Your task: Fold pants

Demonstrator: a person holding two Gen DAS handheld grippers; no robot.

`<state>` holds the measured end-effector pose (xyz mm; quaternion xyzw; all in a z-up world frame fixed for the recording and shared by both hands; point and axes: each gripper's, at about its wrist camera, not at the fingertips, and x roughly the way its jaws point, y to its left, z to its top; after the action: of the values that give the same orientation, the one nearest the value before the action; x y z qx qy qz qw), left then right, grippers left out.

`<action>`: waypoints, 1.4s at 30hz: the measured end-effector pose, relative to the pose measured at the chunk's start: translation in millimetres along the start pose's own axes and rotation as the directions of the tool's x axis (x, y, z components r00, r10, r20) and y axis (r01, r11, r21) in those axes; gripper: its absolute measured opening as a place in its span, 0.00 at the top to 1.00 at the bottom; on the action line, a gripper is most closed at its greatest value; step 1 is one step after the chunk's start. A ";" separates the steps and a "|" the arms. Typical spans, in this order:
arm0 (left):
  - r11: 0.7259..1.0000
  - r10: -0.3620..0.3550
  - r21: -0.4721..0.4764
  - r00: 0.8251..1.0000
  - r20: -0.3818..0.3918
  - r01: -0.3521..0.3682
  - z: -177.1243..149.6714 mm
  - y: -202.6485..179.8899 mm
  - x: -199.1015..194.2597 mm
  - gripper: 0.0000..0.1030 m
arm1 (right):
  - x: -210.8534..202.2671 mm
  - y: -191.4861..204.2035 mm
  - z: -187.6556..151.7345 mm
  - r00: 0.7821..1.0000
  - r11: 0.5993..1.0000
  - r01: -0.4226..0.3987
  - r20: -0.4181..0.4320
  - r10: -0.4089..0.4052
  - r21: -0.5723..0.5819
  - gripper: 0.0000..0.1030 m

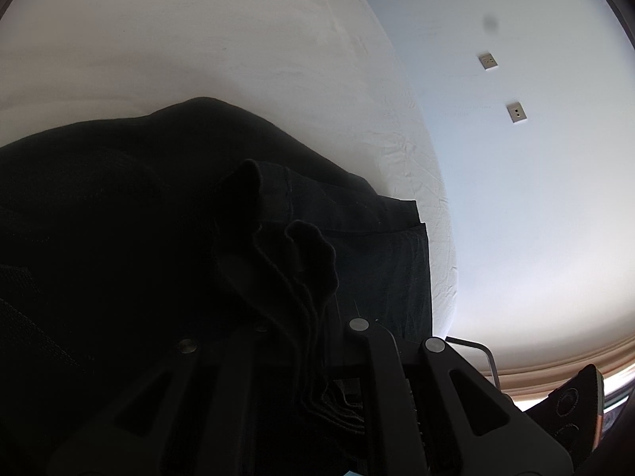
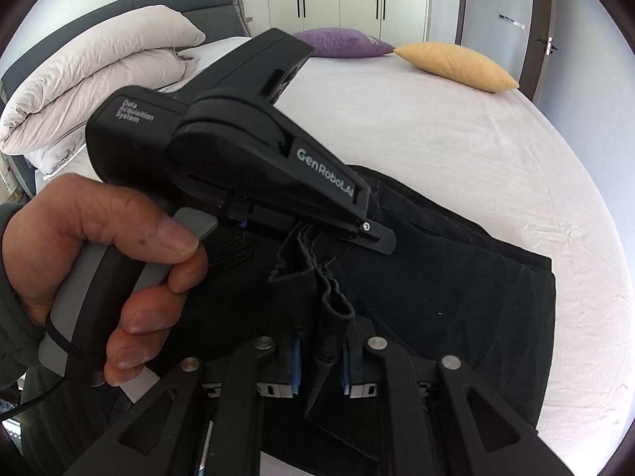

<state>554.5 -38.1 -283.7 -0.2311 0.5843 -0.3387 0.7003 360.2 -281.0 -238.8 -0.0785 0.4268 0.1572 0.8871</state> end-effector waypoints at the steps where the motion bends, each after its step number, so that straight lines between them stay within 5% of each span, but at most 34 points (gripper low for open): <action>1: 1.000 0.007 -0.003 1.000 -0.005 -0.007 0.3 2.4 4.4 0.93 | 4.4 -0.8 -1.0 1.000 1.000 -0.006 -0.008 0.006 0.004 0.84; 8: 0.999 0.035 -0.024 0.999 -0.021 -0.035 1.5 7.8 18.5 0.92 | 24.3 -16.8 -10.3 0.996 0.995 -0.071 -0.042 0.073 0.065 0.75; 11: 0.997 0.074 -0.008 0.997 -0.021 -0.074 -0.4 -15.1 8.0 0.85 | 22.0 -20.0 -8.0 0.990 0.987 -0.134 -0.032 0.138 0.093 0.50; 15: 0.991 0.133 0.011 0.990 0.040 -0.134 -2.8 -31.1 -11.5 0.39 | 7.6 -21.4 -8.5 0.985 0.979 -0.172 -0.015 0.175 0.109 0.45; 16: 0.990 0.141 0.012 0.988 0.064 -0.142 -2.6 -33.2 -19.6 0.36 | 2.4 -23.5 -9.0 0.981 0.974 -0.188 -0.013 0.192 0.128 0.45; 24: 0.996 0.084 -0.001 0.983 0.163 -0.085 -13.4 -60.0 -56.4 0.36 | -79.9 -75.9 -35.2 0.946 0.908 -0.322 0.133 0.297 0.267 0.45; 27: 0.999 0.030 0.033 0.991 0.128 -0.035 -22.1 -73.9 -39.4 0.36 | -103.9 -118.9 -51.0 0.942 0.866 -0.323 0.218 0.255 0.383 0.45; 31: 0.998 0.051 0.025 0.997 0.055 -0.052 -31.3 -73.7 -2.6 0.36 | -92.5 -168.4 -48.3 0.932 0.782 -0.356 0.255 0.258 0.511 0.45; 36: 0.999 0.050 -0.008 0.999 0.010 -0.050 -54.6 -64.1 17.8 0.36 | -60.3 -175.6 -44.3 0.927 0.734 -0.375 0.215 0.307 0.567 0.45; 42: 0.996 0.065 0.064 0.997 -0.037 -0.063 -87.9 -66.8 12.9 0.36 | -31.5 -154.0 -41.2 0.918 0.776 -0.353 0.035 0.394 0.523 0.50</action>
<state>456.3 -85.7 -262.6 -0.1837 0.5941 -0.3386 0.7061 364.9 -443.4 -239.1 0.2440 0.4935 0.2061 0.8090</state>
